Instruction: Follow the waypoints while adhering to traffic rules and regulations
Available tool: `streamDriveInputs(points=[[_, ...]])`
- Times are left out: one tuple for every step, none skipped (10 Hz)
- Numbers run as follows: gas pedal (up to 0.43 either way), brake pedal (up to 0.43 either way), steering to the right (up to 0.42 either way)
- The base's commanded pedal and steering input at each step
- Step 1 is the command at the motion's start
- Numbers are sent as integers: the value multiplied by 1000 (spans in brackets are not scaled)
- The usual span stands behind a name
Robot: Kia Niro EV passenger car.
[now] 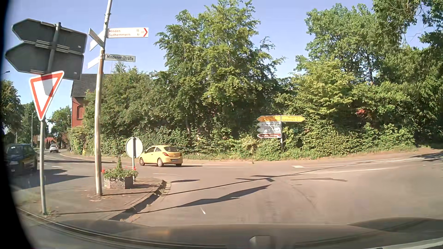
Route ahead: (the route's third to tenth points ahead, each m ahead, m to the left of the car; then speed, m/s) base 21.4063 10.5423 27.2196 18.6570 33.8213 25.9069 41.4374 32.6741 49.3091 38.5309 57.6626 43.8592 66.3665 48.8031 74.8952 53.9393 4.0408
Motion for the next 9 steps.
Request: streamDriveInputs(points=[[0,116,85],[0,128,86],[0,140,86],[0,152,86],[0,165,86],[0,177,86],[0,183,86],[0,189,85],[0,195,84]])
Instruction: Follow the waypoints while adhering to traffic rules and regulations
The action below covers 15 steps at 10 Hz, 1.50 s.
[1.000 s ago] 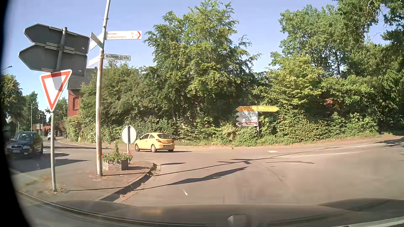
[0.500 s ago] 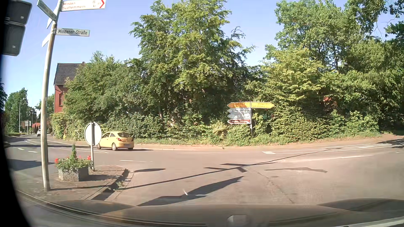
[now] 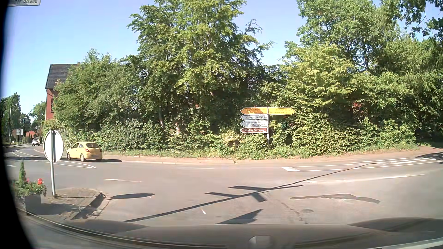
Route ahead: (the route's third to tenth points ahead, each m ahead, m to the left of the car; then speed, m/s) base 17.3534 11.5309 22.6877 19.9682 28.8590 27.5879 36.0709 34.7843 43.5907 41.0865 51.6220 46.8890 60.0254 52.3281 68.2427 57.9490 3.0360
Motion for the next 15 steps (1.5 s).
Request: streamDriveInputs(points=[[0,207,83],[0,207,80],[0,207,73],[0,207,65],[0,183,54],[0,146,43],[0,140,34],[0,140,21],[0,140,9],[0,134,0],[0,134,-12],[0,128,-22],[0,128,-29],[0,128,-36],[0,116,-41]])
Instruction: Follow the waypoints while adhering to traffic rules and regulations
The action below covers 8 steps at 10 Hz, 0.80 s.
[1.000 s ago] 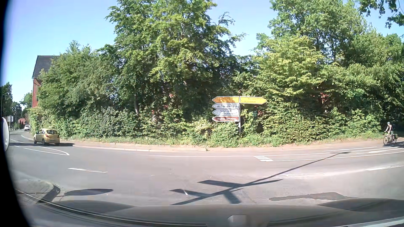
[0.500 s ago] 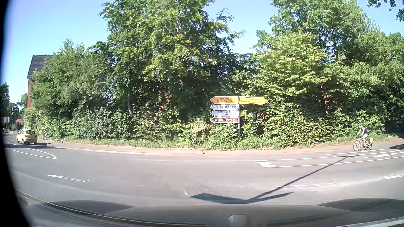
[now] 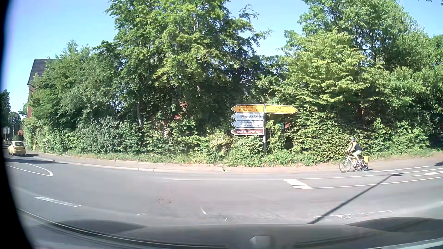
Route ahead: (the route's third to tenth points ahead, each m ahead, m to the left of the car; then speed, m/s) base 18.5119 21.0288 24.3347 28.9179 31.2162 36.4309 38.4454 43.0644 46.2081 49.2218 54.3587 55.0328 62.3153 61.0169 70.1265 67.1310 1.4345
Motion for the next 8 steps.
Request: streamDriveInputs(points=[[0,128,-47],[0,128,-52],[0,122,-54],[0,6,-56],[0,6,-60],[0,6,-63],[0,6,-69],[138,6,-79]])
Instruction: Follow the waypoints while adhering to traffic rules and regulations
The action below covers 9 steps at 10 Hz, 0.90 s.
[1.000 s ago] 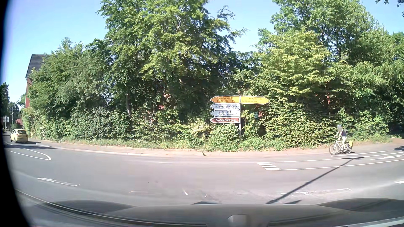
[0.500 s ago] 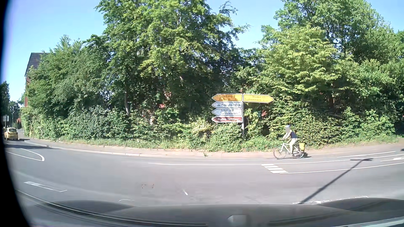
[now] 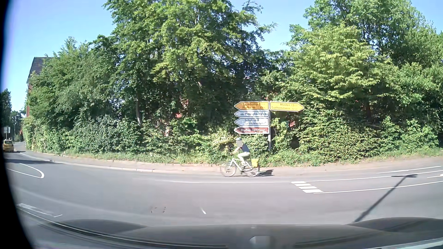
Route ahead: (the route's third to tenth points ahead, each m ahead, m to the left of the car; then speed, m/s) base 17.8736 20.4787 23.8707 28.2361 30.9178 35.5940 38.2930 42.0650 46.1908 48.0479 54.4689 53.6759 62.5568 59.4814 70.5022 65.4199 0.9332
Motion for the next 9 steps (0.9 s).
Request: streamDriveInputs(points=[[189,6,-91],[209,6,-101],[248,6,-114],[280,6,-124],[299,6,-131],[311,6,-140],[311,6,-148],[311,6,-159],[311,6,-170]])
